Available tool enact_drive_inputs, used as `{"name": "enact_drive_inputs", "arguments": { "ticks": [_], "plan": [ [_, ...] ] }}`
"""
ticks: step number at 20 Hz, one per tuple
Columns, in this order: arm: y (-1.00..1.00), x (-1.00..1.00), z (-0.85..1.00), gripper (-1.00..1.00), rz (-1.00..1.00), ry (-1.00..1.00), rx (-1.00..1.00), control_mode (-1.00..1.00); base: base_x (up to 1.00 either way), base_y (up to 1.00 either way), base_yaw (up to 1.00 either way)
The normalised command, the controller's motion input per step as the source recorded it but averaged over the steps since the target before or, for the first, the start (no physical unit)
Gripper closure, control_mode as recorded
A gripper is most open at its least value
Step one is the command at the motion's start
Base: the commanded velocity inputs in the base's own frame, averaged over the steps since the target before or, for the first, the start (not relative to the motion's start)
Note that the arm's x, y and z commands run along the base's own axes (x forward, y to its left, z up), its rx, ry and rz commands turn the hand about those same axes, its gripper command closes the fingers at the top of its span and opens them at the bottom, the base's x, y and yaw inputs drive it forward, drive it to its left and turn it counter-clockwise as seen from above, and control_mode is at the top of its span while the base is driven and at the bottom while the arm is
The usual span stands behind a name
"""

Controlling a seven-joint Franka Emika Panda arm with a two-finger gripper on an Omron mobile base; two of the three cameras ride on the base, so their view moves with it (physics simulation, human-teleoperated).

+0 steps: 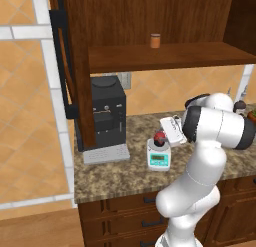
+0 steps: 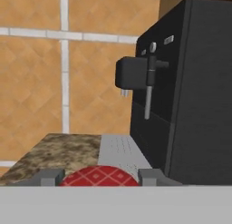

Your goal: Pick the jam and place it on the digital scale for weighing, and close the cabinet.

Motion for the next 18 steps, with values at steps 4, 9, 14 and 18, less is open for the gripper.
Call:
{"name": "enact_drive_inputs", "arguments": {
  "ticks": [4, 9, 14, 18],
  "plan": [
    [0.00, -0.01, 0.00, -1.00, 0.00, 0.00, 0.00, -1.00, 0.00, 0.00, 0.00],
    [0.00, -0.12, 0.03, -1.00, 0.00, -0.02, 0.00, -1.00, 0.00, 0.00, 0.00],
    [-0.13, -0.17, 0.17, -1.00, 0.00, -0.05, 0.04, -1.00, 0.00, 0.00, 0.00],
    [-0.27, -0.22, 0.39, -1.00, -0.02, -0.22, 0.08, -1.00, 0.00, 0.00, 0.00]
  ]
}}
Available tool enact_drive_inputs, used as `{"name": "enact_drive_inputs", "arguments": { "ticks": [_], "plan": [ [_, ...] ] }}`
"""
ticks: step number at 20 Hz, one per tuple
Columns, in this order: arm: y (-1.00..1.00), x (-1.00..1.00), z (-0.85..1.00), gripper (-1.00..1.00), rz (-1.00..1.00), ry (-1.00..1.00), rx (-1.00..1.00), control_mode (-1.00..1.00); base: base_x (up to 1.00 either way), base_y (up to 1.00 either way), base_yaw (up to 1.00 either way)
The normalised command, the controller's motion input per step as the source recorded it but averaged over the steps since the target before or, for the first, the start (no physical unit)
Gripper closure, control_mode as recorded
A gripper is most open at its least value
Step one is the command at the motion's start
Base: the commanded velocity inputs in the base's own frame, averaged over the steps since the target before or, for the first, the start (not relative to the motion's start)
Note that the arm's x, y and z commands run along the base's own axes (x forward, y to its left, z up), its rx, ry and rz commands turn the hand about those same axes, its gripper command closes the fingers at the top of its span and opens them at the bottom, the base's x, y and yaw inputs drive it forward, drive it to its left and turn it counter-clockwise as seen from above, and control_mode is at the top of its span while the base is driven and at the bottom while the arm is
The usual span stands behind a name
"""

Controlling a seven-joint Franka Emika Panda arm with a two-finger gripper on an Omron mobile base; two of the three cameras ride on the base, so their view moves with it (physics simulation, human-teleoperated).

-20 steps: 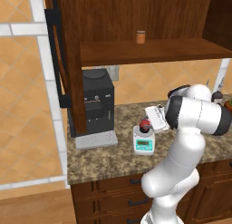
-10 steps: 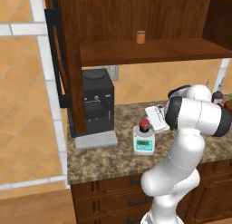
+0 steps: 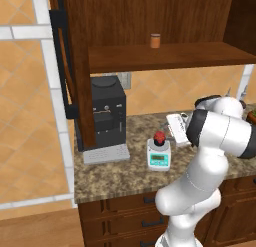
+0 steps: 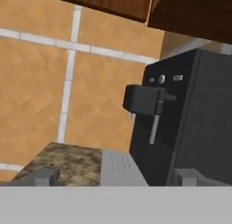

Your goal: Pick the jam and place it on the digital scale for weighing, and close the cabinet.

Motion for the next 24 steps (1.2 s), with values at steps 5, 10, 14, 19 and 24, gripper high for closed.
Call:
{"name": "enact_drive_inputs", "arguments": {
  "ticks": [5, 10, 14, 19, 24],
  "plan": [
    [-0.44, -0.56, 0.75, -1.00, -0.02, -0.45, 0.16, -1.00, 0.00, 0.00, 0.00],
    [-0.61, -0.83, 0.87, -1.00, 0.00, -0.54, 0.23, -1.00, 0.00, 0.00, 0.00],
    [-0.60, -0.77, 0.95, -1.00, 0.00, -0.59, 0.35, -1.00, 0.00, 0.00, 0.00],
    [-0.60, -0.55, 0.88, -1.00, 0.00, -0.57, 0.37, -1.00, 0.00, 0.00, 0.00],
    [-0.88, -0.50, 0.39, -1.00, -0.03, -0.49, 0.42, -1.00, 0.00, 0.00, 0.00]
  ]
}}
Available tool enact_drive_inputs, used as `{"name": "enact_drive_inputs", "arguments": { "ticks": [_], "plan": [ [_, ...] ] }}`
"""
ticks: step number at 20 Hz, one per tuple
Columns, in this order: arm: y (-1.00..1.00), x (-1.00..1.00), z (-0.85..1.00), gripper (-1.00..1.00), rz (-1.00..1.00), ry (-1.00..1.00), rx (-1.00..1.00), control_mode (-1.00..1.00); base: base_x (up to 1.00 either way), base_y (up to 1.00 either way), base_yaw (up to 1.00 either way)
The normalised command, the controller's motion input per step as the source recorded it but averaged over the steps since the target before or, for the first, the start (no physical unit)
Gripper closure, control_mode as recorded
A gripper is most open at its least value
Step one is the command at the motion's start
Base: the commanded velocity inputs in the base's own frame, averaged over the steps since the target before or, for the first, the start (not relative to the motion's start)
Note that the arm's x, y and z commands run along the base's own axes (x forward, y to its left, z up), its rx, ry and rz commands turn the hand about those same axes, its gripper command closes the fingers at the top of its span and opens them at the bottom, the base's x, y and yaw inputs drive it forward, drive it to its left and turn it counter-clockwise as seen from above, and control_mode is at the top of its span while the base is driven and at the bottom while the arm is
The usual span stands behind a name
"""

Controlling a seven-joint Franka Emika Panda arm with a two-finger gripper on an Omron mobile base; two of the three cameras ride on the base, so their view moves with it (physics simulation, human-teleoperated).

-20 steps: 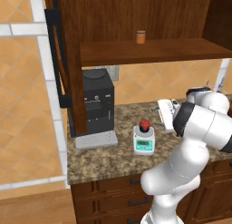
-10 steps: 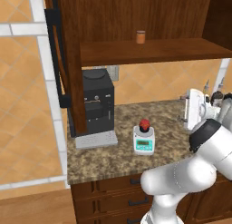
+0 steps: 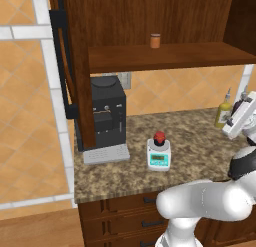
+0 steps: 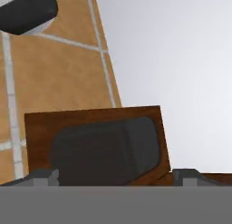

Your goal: Pick the jam and place it on the digital scale for weighing, and close the cabinet.

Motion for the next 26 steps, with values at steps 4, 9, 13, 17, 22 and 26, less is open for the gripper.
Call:
{"name": "enact_drive_inputs", "arguments": {
  "ticks": [4, 9, 13, 17, 22, 26],
  "plan": [
    [-0.79, -0.43, 0.13, -1.00, -0.09, -0.25, 0.50, -1.00, 0.00, 0.00, 0.00],
    [-0.63, -0.39, 0.11, -1.00, -0.15, 0.10, 0.23, -1.00, 0.00, 0.00, 0.00],
    [-0.83, -0.51, 0.03, -1.00, -0.10, 0.11, 0.17, -1.00, 0.00, 0.00, 0.00],
    [-0.74, -0.51, 0.06, -1.00, -0.04, 0.18, 0.12, -1.00, 0.00, 0.00, 0.00],
    [-0.43, -0.09, 0.02, -1.00, -0.01, 0.24, 0.04, -1.00, 0.00, 0.00, 0.00],
    [-0.11, 0.00, -0.07, -1.00, 0.00, 0.06, 0.00, -1.00, 0.00, 0.00, 0.00]
  ]
}}
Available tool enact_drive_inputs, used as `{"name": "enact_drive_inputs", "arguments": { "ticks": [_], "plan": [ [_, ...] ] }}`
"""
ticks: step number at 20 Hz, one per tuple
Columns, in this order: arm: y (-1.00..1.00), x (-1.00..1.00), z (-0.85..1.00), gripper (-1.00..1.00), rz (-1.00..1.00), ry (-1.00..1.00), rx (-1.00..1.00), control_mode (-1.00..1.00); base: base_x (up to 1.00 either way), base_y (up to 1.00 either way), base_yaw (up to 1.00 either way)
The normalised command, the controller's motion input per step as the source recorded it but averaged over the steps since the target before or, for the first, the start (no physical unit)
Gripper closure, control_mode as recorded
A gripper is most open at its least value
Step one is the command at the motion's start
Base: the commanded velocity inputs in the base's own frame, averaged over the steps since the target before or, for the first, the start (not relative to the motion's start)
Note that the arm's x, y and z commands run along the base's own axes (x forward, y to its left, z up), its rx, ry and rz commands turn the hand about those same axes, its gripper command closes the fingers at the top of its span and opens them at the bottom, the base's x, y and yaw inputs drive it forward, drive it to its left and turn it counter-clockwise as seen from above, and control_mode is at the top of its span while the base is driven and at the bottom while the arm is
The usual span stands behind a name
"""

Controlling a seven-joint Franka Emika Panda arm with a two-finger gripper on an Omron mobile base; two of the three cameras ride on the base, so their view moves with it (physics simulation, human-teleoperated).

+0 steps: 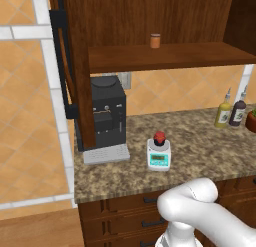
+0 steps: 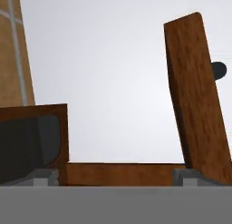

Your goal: Pick the jam and place it on the digital scale for weighing, and close the cabinet.

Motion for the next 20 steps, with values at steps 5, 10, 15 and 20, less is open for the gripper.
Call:
{"name": "enact_drive_inputs", "arguments": {
  "ticks": [5, 10, 15, 20],
  "plan": [
    [-0.14, 0.22, -0.09, -1.00, 0.01, 0.24, 0.00, -1.00, 0.00, 0.00, 0.00],
    [-0.54, 0.23, 0.02, -1.00, 0.00, 0.30, 0.03, -1.00, 0.00, 0.00, 0.00],
    [-0.49, 0.15, -0.14, -1.00, 0.00, 0.29, 0.01, -1.00, 0.00, 0.00, 0.00],
    [-0.55, 0.26, -0.27, -1.00, 0.00, 0.28, 0.01, -1.00, 0.00, 0.00, 0.00]
  ]
}}
